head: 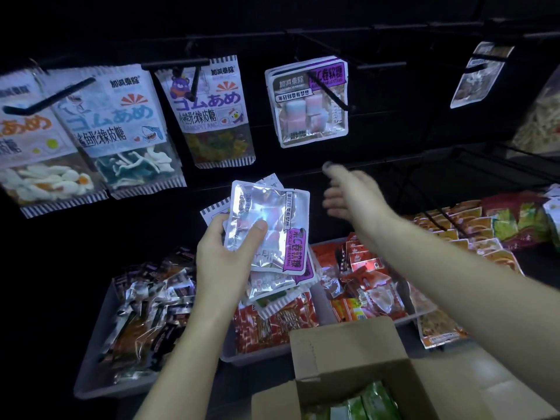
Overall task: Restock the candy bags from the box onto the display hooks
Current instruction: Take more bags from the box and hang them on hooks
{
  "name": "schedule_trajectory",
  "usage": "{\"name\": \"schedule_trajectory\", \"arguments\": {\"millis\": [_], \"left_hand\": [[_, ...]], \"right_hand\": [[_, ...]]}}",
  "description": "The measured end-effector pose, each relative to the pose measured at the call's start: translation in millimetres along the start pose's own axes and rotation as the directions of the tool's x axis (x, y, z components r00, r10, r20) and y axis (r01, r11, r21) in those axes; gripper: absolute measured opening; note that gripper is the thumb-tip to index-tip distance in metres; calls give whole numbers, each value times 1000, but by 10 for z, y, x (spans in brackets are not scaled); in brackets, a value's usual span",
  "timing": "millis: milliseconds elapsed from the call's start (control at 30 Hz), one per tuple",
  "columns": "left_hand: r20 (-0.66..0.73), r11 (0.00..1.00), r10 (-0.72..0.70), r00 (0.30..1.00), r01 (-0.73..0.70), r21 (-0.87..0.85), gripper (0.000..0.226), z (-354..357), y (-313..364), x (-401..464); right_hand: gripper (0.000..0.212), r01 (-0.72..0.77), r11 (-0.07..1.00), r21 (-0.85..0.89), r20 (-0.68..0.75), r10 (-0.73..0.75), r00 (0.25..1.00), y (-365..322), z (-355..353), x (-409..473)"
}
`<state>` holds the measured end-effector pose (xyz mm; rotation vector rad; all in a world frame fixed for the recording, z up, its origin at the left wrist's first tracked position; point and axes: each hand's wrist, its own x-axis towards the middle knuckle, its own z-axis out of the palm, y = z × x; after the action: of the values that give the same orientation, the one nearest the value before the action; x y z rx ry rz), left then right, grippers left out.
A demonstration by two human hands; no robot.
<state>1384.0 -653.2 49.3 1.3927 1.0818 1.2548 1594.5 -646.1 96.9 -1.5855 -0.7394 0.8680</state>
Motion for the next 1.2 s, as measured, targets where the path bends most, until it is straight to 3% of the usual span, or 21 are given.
{"name": "schedule_trajectory", "arguments": {"millis": [100,200,367,467,533,667,967,1200], "left_hand": [[-14,1000,0,1000,0,3,18,8,-29,-11],[-45,1000,-9,999,10,24,25,9,-33,-6],[-43,1000,-11,999,12,29,12,15,-19,-19],[-56,1000,-24,998,23,-2,2,18,-26,-24],[-69,1000,-28,997,28,1,15,7,-39,-30],[-39,998,-45,998,46,33,22,-14,-79,-21],[-108,999,11,994,-7,41,17,-34,-121,51],[-131,999,-2,991,7,41,18,-27,-96,60]], "right_hand": [[48,17,989,-145,195,12,981,165,70,-387],[50,6,979,-203,290,55,955,306,136,-599],[46,4,984,-181,234,39,971,423,206,-644],[24,22,991,-130,275,15,961,455,184,-650],[10,2,1000,-31,294,7,956,433,152,-666],[12,-72,982,175,256,25,966,330,42,-623],[13,176,942,286,150,-226,963,-171,-309,-421],[17,340,908,244,156,-383,911,-515,-538,-324]]}}
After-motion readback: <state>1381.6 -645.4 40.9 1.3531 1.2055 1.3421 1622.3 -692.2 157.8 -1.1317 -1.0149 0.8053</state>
